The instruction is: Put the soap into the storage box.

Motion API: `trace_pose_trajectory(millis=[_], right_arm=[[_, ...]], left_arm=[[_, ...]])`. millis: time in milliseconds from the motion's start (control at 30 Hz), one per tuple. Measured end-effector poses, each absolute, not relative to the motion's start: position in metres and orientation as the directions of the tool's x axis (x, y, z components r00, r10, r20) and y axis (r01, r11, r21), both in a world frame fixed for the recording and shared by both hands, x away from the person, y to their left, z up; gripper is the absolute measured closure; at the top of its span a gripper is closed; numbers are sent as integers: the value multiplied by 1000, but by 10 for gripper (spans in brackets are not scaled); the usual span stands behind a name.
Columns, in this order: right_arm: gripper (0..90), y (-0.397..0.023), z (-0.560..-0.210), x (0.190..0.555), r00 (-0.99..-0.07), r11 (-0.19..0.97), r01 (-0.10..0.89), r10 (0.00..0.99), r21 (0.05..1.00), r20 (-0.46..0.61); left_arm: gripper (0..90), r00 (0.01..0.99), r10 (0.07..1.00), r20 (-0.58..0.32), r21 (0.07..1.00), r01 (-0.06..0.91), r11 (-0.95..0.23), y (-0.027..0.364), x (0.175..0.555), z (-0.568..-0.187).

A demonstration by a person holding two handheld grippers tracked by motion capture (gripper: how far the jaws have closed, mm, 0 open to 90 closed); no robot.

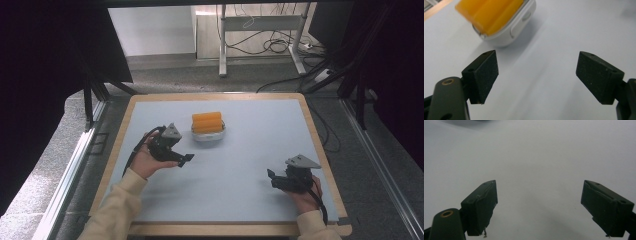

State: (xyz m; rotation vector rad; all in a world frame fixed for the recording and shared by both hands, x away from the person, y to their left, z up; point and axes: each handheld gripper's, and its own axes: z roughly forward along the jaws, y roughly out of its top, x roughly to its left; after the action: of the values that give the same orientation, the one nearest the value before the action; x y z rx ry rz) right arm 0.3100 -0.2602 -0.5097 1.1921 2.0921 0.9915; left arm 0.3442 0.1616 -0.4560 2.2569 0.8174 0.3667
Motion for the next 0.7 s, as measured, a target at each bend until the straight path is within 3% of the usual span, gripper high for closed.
trace_pose_trajectory(millis=[333, 700], right_arm=[[140, -260, -510, 310, -471, 343, 490, 878, 802, -88], [140, -261, -510, 311, -468, 342, 486, 879, 804, -91]], left_arm=[[185, 719, 695, -18, 700, 506, -504, 190, 313, -485], [178, 717, 697, 29, 695, 486, -529, 191, 310, -487]])
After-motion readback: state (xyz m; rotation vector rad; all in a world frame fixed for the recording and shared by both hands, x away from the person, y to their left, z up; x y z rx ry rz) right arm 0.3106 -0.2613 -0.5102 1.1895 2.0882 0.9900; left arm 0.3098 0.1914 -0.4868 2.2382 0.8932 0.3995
